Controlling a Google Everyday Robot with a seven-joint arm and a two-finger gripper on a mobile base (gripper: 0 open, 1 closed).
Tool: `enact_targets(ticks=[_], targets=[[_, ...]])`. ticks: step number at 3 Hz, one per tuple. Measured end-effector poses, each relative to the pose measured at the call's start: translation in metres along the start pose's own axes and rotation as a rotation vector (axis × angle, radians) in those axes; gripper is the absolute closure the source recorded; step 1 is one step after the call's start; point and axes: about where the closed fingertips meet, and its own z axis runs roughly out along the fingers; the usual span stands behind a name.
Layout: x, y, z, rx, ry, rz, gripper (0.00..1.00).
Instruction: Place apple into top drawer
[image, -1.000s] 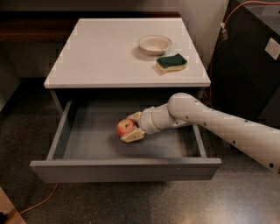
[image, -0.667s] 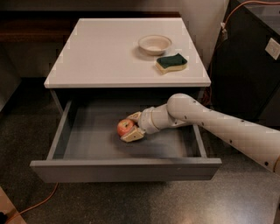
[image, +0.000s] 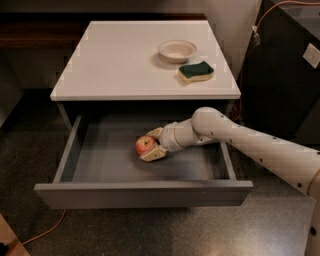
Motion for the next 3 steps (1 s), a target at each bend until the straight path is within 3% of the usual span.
enact_targets(ticks=[1, 3], targets=[[-0.0006, 0.0014, 0.0020, -0.004, -0.001, -0.001, 0.05], [-0.0009, 0.0023, 0.0033, -0.007, -0.001, -0.001, 0.00]])
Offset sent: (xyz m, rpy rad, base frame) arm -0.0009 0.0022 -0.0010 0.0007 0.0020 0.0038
